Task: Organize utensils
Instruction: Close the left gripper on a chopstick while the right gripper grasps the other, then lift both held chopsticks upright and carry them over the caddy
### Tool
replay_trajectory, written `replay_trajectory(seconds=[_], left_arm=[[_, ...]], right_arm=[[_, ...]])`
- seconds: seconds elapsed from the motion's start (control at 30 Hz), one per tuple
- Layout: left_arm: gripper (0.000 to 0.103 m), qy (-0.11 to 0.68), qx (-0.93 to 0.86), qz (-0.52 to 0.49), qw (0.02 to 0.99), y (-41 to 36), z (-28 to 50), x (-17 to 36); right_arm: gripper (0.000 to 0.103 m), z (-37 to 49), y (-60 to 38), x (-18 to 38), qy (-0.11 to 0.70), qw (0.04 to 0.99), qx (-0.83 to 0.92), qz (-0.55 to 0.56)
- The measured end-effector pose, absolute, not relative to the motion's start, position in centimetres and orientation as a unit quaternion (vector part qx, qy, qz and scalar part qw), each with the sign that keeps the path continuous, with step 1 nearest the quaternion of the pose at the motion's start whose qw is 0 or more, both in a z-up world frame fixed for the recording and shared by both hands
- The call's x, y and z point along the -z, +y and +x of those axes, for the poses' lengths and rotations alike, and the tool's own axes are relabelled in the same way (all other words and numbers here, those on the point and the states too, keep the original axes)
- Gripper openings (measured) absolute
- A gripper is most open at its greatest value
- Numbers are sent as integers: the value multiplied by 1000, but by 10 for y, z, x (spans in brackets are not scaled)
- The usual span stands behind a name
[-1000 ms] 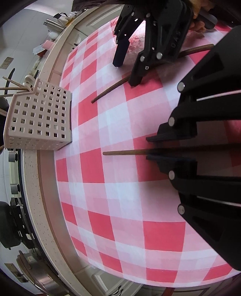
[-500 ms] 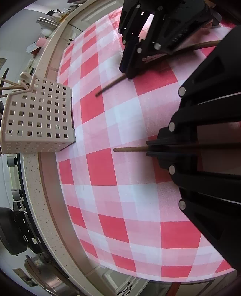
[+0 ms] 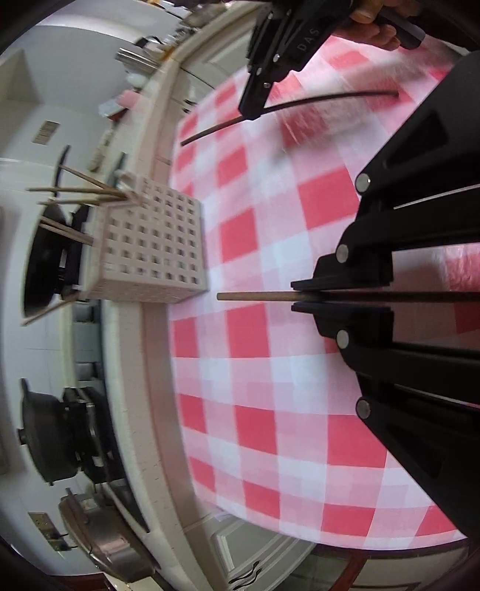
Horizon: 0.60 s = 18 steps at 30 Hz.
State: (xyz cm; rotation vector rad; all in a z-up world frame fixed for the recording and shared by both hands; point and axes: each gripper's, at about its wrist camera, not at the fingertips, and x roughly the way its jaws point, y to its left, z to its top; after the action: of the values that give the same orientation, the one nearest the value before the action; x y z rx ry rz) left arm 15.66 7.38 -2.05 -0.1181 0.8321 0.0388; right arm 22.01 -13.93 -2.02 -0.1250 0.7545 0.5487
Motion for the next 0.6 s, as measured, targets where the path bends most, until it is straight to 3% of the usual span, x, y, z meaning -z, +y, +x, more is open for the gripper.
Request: replay_trajectory(seconds=[0.6], left_arm=[[6,345,2,-49,937,59,127,-44]], right_arm=[[7,196,-191,-38,326,903,-276,-39]])
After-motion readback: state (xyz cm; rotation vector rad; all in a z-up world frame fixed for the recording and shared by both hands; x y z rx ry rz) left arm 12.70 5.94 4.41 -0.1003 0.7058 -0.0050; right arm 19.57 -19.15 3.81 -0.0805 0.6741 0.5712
